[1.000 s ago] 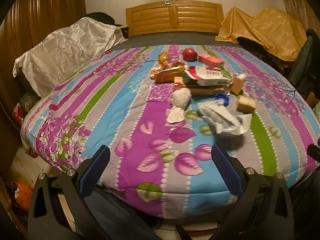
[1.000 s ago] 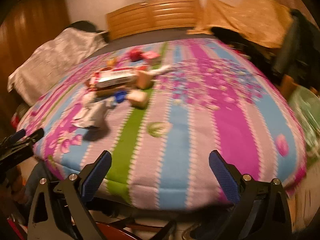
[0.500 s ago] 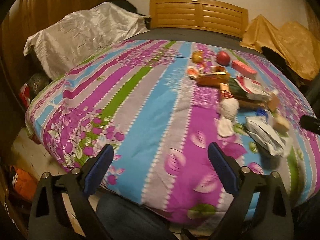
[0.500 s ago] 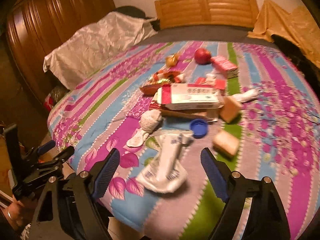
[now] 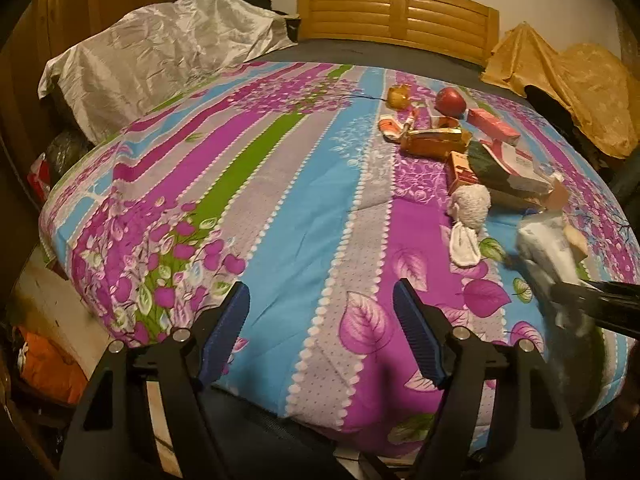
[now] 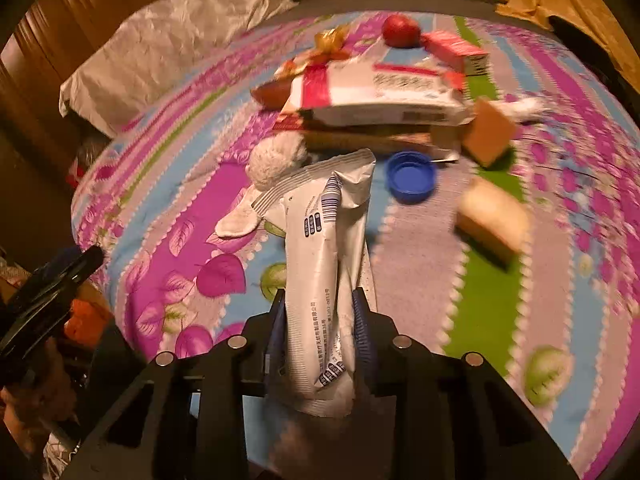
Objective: Collect trash
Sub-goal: 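Grasp the white crumpled wrapper with the right gripper and lift it, then grasp the white cloth ball with the left gripper while the right gripper holds the wrapper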
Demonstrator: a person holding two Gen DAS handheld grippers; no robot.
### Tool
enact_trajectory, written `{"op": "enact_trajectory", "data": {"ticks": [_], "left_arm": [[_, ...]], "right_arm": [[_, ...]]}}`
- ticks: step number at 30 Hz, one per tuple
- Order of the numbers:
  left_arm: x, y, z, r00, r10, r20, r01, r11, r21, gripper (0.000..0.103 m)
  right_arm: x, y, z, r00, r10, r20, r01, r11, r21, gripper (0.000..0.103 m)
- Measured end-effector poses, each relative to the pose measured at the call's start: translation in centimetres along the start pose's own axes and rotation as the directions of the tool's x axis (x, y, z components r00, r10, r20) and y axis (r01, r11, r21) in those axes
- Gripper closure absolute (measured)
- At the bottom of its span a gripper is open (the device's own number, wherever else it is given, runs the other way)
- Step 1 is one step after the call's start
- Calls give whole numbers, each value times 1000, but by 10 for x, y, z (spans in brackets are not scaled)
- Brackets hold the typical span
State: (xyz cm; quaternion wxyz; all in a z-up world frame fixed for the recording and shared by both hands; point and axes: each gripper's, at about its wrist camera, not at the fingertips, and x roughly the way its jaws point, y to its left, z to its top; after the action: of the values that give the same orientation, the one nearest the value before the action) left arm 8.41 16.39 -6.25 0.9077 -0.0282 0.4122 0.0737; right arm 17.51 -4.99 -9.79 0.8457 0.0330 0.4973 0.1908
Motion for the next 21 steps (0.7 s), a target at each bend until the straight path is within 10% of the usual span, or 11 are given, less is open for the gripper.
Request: {"op": "enact_trajectory", "data": {"ticks": [21], "left_arm": [[41, -104, 42, 968, -241, -63, 248, 960, 133, 34]], "right_arm": [[-105, -108, -84, 994, -32, 105, -2, 952, 307, 71]]}}
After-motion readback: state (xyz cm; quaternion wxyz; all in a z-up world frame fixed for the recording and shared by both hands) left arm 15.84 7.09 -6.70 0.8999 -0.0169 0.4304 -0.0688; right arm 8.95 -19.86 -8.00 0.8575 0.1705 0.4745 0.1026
